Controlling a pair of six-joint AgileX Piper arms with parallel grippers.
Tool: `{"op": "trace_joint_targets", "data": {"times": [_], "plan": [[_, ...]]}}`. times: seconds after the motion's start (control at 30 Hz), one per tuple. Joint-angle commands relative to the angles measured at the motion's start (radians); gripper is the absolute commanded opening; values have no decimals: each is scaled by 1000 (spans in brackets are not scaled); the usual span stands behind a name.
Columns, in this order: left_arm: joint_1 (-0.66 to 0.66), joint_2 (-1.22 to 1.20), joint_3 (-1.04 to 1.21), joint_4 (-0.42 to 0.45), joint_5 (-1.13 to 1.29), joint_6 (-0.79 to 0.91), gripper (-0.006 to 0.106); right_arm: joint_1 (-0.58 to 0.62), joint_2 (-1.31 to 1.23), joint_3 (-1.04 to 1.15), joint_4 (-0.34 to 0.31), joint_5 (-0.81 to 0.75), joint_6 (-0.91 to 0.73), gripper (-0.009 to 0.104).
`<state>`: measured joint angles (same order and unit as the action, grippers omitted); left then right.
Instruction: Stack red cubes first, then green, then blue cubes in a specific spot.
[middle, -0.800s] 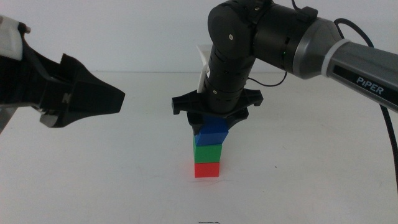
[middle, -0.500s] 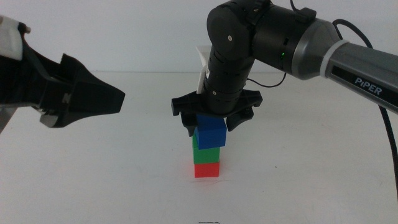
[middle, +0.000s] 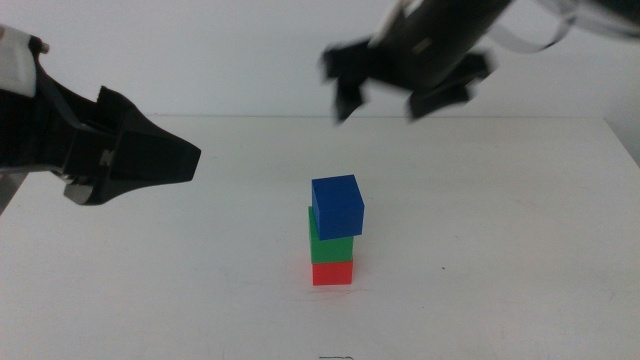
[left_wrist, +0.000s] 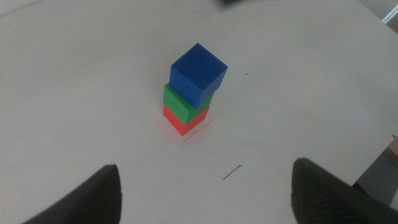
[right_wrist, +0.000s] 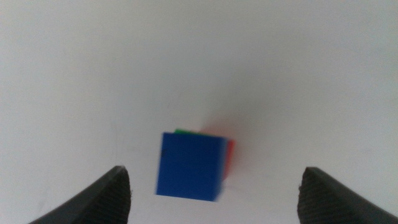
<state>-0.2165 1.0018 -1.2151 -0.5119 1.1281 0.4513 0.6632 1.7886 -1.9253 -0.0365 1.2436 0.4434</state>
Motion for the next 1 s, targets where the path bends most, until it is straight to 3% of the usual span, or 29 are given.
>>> {"op": "trace_joint_targets", "data": {"times": [0.0, 0.1, 0.6, 0.97], "plan": [[-1, -10, -26, -49, -47, 0, 94, -47, -137, 0, -25, 43, -42, 72], [-1, -10, -26, -49, -47, 0, 94, -117, -261, 101, -25, -18, -63, 72], [-1, -10, -26, -49, -47, 0, 94, -585, -966, 914, 47, -648, -348, 72], [-1, -10, -26, -49, -47, 0, 94, -642, -1075, 1006, 27, -705, -360, 72]]}}
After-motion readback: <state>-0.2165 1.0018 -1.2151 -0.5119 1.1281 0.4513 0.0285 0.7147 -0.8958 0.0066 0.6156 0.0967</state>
